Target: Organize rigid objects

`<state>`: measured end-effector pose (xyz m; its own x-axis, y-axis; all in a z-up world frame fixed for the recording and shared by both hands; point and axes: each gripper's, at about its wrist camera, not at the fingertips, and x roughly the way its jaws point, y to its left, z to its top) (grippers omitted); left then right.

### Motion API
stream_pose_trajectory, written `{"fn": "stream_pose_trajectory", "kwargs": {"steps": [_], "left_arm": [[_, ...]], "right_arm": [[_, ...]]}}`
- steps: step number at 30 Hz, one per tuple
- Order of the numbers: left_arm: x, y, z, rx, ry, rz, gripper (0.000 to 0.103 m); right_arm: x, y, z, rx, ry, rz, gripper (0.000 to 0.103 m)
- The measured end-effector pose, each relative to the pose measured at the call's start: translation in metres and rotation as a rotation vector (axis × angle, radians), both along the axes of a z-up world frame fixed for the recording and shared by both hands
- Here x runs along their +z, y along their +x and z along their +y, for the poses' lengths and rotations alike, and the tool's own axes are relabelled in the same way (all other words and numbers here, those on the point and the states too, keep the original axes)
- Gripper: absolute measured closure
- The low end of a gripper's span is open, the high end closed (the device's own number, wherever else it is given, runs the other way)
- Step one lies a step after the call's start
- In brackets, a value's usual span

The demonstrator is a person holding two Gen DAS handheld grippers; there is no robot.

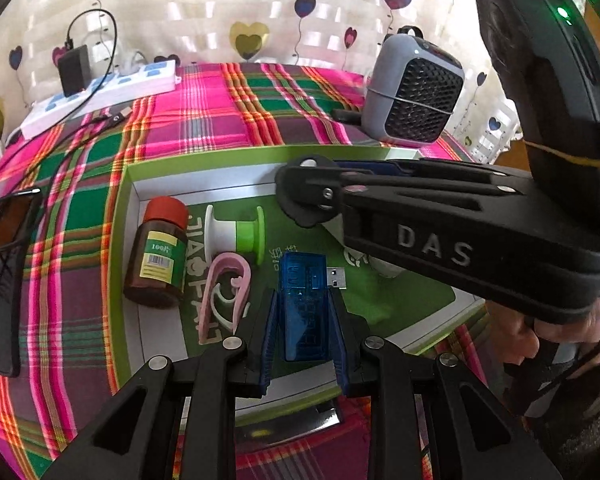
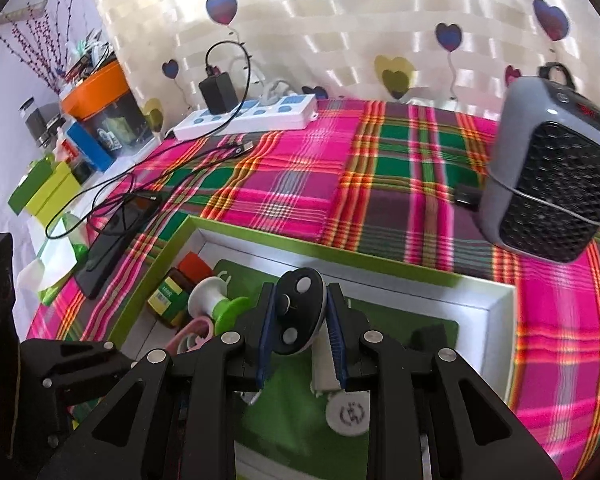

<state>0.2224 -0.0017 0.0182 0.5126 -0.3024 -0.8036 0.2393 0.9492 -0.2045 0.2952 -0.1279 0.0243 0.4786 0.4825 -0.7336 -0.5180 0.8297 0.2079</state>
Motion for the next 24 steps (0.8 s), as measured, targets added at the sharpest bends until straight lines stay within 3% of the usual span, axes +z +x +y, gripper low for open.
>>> {"fn": "stream_pose_trajectory", "kwargs": {"steps": [24], "left_arm": [[-0.004, 0.005, -0.002, -0.005, -0.002, -0.006, 0.080]], "right_arm": [[-0.016, 0.012, 0.017, 0.050, -0.046, 0.033, 0.077]]}}
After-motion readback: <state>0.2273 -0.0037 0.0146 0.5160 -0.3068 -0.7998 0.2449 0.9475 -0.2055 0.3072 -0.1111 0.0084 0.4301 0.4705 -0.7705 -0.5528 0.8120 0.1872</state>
